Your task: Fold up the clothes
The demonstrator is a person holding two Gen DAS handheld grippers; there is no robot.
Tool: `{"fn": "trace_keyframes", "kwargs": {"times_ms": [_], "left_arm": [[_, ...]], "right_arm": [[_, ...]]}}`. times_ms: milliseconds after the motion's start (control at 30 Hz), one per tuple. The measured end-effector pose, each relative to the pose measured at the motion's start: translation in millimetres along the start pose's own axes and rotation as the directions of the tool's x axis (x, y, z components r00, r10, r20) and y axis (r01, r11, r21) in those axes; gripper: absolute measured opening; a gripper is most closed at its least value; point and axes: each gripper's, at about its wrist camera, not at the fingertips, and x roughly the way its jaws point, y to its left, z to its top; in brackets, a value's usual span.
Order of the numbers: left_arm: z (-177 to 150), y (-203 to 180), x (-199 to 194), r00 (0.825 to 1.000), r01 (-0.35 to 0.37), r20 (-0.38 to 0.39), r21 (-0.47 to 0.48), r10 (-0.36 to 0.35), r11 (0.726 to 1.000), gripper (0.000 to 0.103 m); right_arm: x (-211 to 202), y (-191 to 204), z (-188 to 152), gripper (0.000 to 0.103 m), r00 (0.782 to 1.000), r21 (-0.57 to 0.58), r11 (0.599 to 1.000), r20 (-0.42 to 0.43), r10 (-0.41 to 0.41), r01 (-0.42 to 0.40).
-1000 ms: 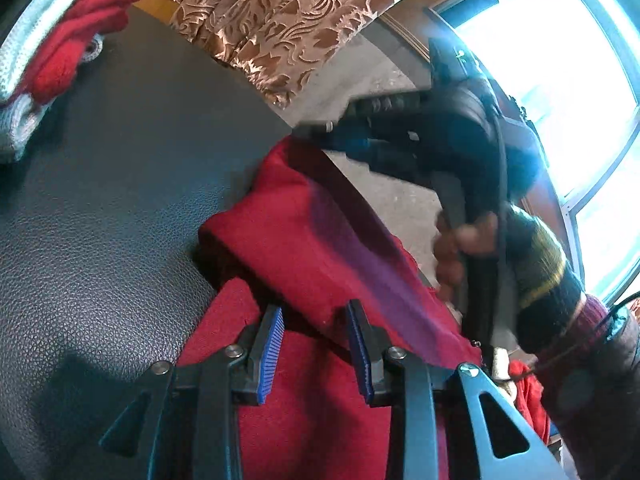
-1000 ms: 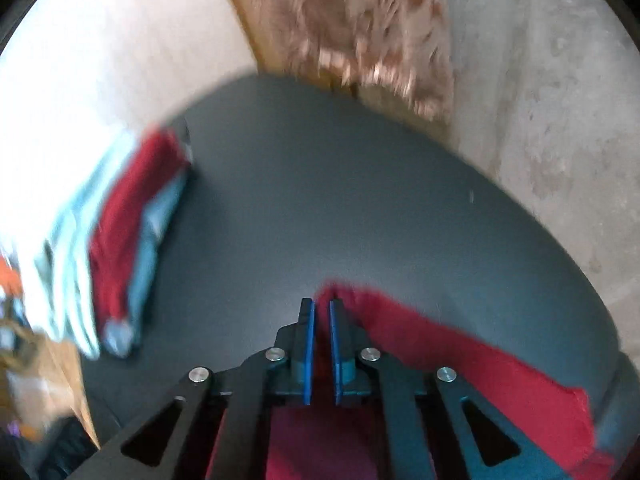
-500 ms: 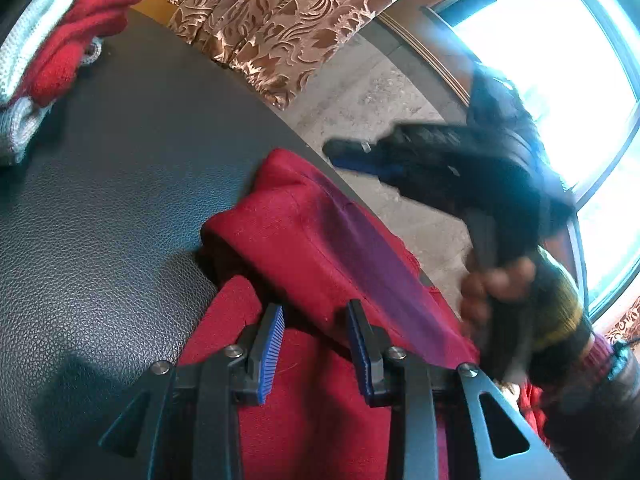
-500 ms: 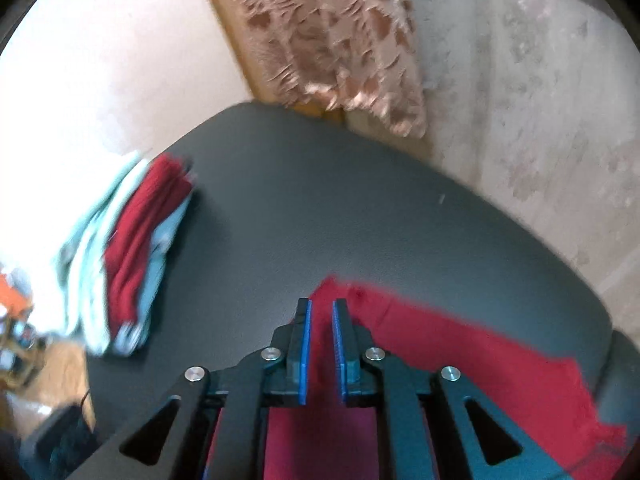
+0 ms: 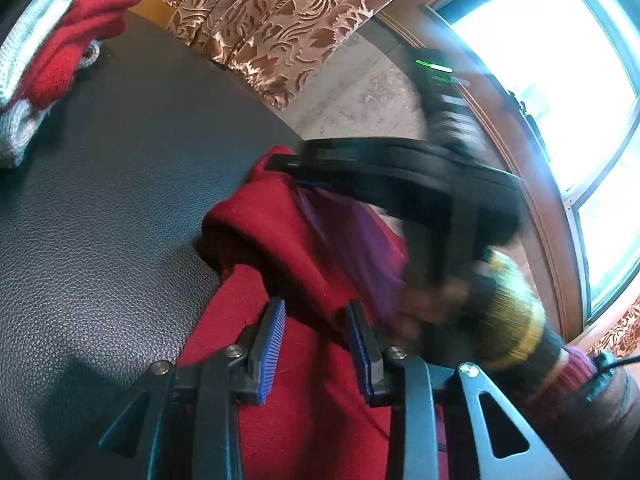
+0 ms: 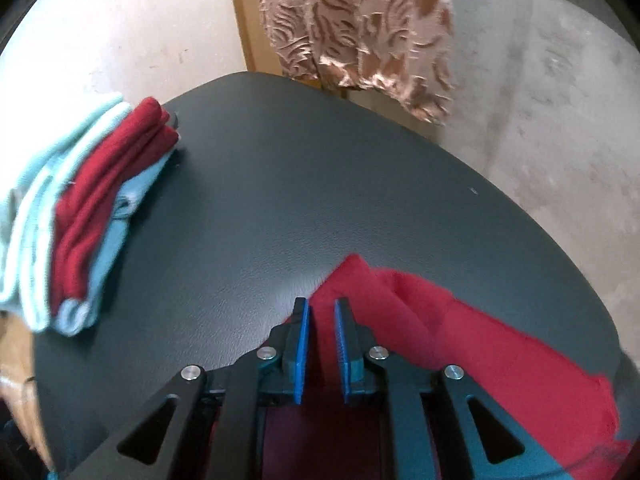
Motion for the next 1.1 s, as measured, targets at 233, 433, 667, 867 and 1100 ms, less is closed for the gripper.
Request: {"fn": "trace_keyframes", "kwargs": {"times_ms": [233, 433, 667, 867, 1100], "left_arm": [[3.7, -4.9, 2.8, 1.000, -0.011, -0.003, 0.009, 0.011, 1.000, 0.031], [2.3, -5.6, -1.0, 1.000, -0.018, -0.003, 0.004, 0.018, 1.000, 0.029], [3.0, -7.0, -2.1, 1.000, -0.019, -0.018, 0.000, 0.018, 1.000, 0.029], [20.3, -37.2, -16.2, 0.992, -0.109, -0.059, 0.079, 0.114, 0.991, 0.033], [50.9, -64.6, 6.5, 0.976, -0.216, 0.043, 0.196, 0.212, 0.956, 0.035]], "right_arm": [[-9.1, 13.6, -23.3, 0.038, 0.993, -0.066, 0.991, -0.026, 0.117, -0.118], [0.5, 13.1, -20.4, 0.046, 0.985, -0.027, 0.985, 0.003, 0.170, -0.170], [-77.4, -37.2, -88.7, 0.063, 0.993, 0.196, 0.977, 0.099, 0.063, -0.082], [-146.9, -84.6, -158.0, 0.066, 0.982, 0.405, 0.914, 0.174, -0.070, -0.006], [-177.9, -132.9, -207.2, 0.066, 0.947, 0.570, 0.817, 0.210, -0.242, 0.083]]}}
